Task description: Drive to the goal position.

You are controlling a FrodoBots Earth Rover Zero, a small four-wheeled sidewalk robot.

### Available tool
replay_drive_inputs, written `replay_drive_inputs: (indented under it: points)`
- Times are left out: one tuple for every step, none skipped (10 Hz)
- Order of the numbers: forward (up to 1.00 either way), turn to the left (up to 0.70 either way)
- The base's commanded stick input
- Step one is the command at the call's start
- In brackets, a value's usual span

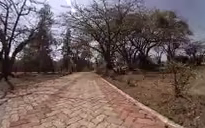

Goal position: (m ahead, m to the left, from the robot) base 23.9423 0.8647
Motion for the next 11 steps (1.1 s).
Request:
replay_drive_inputs:
  points:
    - [1.0, 0.0]
    - [1.0, 0.0]
    - [1.0, 0.0]
    - [1.0, 0.0]
    - [1.0, 0.0]
    - [1.0, 0.15]
    - [1.0, 0.37]
    - [1.0, 0.22]
    - [1.0, 0.0]
    - [1.0, 0.0]
    - [1.0, 0.0]
